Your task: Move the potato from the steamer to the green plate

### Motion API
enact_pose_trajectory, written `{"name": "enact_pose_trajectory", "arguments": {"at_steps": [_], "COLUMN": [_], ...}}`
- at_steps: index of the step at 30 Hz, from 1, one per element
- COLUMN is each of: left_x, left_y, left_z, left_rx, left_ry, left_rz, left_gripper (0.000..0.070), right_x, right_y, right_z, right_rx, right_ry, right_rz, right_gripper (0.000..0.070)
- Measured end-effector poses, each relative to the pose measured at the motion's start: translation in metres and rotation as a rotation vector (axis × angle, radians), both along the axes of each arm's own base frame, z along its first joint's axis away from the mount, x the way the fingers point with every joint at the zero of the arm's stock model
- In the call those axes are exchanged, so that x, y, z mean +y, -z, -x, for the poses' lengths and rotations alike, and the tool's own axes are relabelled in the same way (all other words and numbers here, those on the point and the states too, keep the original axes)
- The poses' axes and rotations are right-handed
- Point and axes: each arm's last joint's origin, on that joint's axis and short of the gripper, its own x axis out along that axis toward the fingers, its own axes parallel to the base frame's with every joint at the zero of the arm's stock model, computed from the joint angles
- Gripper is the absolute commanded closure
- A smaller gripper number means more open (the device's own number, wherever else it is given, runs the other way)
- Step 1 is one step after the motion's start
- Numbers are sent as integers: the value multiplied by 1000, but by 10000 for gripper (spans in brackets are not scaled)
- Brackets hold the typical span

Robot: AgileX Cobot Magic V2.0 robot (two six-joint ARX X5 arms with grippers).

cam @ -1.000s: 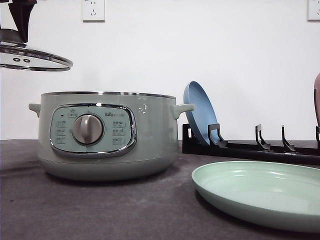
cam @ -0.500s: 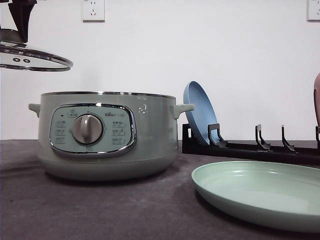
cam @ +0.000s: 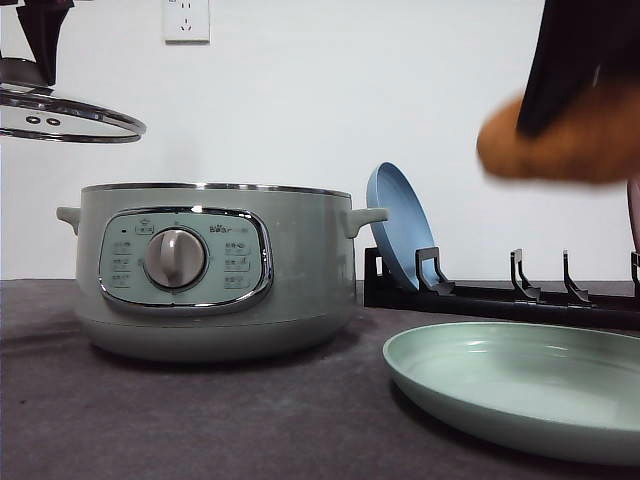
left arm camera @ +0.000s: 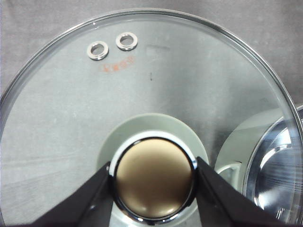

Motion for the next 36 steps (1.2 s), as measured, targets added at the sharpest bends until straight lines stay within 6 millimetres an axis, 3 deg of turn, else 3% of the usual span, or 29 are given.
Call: {"name": "enact_pose_trajectory", "arguments": {"at_steps": [6, 12, 25, 36], "left_x": [0, 0, 0, 0], "left_y": [0, 0, 0, 0], "left_z": [0, 0, 0, 0], "left_rx": [-1, 0, -1, -1], "left_ry": [0, 0, 0, 0], "left_rz": [0, 0, 0, 0], "left_gripper": [700, 700, 700, 700], "right_x": [6, 9, 10, 4], "right_y": [50, 80, 90, 98], "right_z": [-10, -15, -29, -36], "right_rx": [65, 112, 34, 79], "right_ry": [62, 95, 178, 207], "right_rz": [-10, 0, 69, 71], "right_gripper": [384, 384, 384, 383]}}
